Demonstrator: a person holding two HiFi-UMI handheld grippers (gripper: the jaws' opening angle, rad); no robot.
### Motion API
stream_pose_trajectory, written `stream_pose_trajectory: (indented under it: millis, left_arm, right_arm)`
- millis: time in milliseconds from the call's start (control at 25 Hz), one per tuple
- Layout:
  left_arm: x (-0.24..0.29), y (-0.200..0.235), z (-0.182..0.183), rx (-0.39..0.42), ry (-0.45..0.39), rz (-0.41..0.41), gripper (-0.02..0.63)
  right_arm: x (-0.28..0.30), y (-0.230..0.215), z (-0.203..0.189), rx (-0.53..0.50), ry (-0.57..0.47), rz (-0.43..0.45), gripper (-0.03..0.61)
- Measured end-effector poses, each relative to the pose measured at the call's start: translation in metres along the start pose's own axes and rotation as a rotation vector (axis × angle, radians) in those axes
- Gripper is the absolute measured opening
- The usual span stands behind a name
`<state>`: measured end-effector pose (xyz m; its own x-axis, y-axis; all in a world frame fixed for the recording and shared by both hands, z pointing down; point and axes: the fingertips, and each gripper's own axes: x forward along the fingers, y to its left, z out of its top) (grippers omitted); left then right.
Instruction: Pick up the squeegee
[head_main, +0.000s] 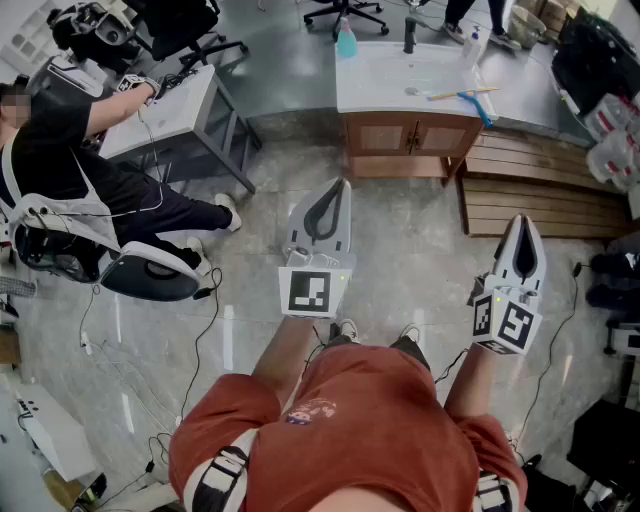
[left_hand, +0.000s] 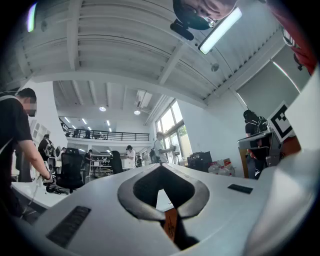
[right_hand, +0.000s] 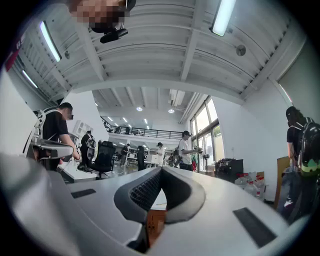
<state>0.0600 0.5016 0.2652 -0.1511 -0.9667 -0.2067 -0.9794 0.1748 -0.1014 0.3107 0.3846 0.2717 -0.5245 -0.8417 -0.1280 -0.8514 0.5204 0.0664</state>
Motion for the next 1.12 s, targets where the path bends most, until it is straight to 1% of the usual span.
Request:
stream_pose_trajectory:
  millis: [200,400,560,680,880,1120]
  left_arm:
    - [-0.012,0.026,-0.004,-0.008,0.001,0.006,0.018]
    - [-0.029,0.047,-0.008,-0.028,0.000,0.000,0.018]
    - [-0.034,0.064,-0.011,-0.047,0.001,-0.024,0.018]
    - [-0.036,0.073,-0.014,-0.058,0.003,-0.045,0.018]
    - [-0.036,0.067,-0.016,-0.066,0.004,-0.080,0.018]
    - [-0.024,0.052,-0.016,-0.064,0.010,-0.110,0.018]
  right_arm:
    - [0.004,0.030,0.003,-0.020,0.001,0.026,0.008]
    - [-0.006,0.054,0.005,-0.026,0.004,0.013,0.008]
    - [-0.010,0.071,0.002,0.014,-0.012,0.027,0.006]
    - [-0.015,0.084,0.002,0.020,-0.021,0.034,0.006]
    - [-0.027,0.081,0.002,0.025,-0.016,-0.007,0.006]
    - [-0.027,0.067,-0.003,0.039,0.016,-0.030,0.006]
